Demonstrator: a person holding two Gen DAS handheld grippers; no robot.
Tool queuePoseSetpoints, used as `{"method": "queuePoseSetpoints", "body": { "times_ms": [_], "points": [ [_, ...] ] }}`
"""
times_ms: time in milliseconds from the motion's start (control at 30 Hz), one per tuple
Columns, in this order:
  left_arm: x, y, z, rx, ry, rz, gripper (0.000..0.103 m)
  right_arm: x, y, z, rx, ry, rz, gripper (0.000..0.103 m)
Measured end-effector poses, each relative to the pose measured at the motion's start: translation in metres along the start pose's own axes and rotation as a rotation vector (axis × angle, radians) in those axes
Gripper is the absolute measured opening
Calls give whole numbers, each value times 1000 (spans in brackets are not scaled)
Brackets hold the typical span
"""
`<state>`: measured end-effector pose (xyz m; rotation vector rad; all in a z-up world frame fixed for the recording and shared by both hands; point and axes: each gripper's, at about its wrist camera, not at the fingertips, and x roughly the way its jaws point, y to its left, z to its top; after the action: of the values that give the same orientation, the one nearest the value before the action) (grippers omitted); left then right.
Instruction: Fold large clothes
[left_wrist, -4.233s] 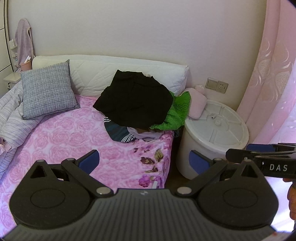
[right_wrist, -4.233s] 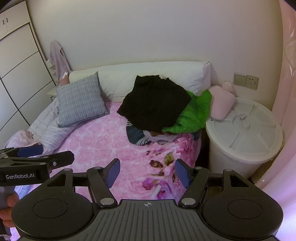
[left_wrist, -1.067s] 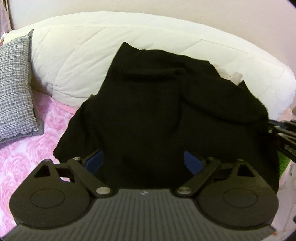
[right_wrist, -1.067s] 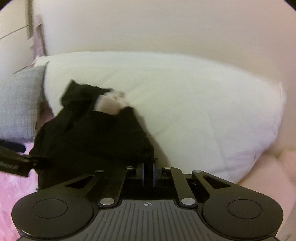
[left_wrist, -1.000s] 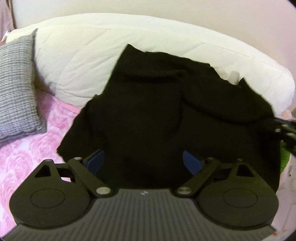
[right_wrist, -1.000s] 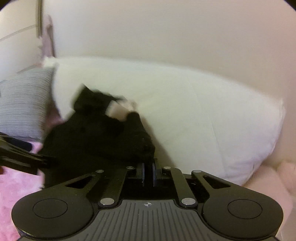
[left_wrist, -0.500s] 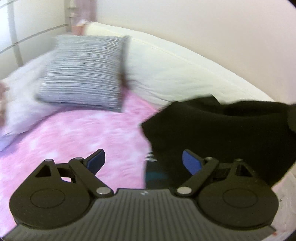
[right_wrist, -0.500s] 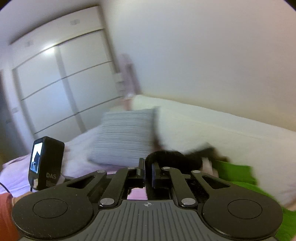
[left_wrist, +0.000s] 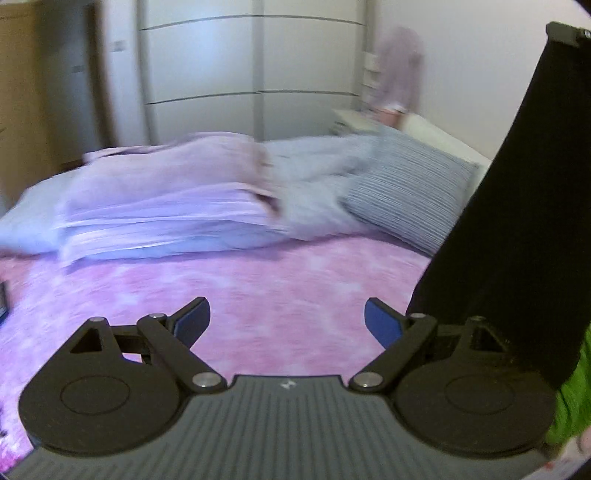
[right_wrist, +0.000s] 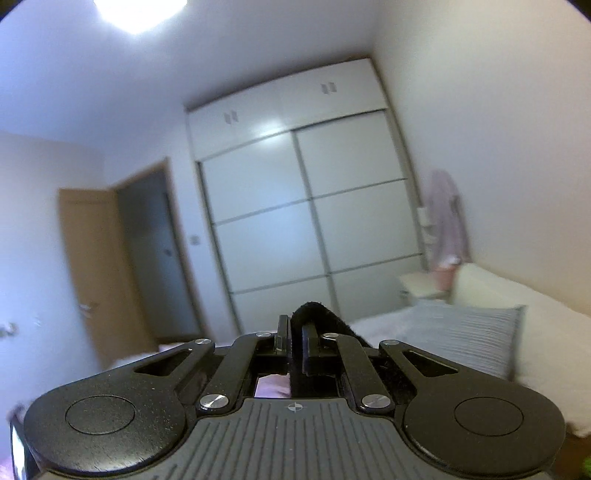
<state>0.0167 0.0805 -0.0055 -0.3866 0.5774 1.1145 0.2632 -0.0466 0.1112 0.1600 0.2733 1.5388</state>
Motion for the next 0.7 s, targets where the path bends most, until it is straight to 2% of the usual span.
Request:
{"method": "queuePoseSetpoints", "body": {
  "times_ms": [233, 333, 367, 433, 500, 533, 600, 700],
  "points": [
    [-58, 108, -1, -82, -46, 119, 88, 45, 118, 37, 40, -40, 174, 1],
    [-76, 152, -2, -106, -59, 156, 89, 67, 166, 45, 21, -30, 219, 1],
    [-80, 166, -4, -113, -58, 172, 89, 79, 184, 42, 10, 5, 234, 1],
    [-88, 194, -12, -129, -44, 202, 89, 107, 216, 23, -31, 161, 284, 7],
    [-90, 220, -23, -141, -15, 228, 89, 142, 251, -9, -84, 400, 333, 36],
    [-93, 230, -29, -144, 2, 239, 89, 152, 263, -29, -99, 470, 352, 40],
    [-91, 248, -44, -151, 53, 253, 89, 157, 281, -66, -113, 541, 358, 49],
    [-89, 264, -70, -154, 132, 253, 89, 158, 289, -115, -109, 676, 345, 50]
  ]
}}
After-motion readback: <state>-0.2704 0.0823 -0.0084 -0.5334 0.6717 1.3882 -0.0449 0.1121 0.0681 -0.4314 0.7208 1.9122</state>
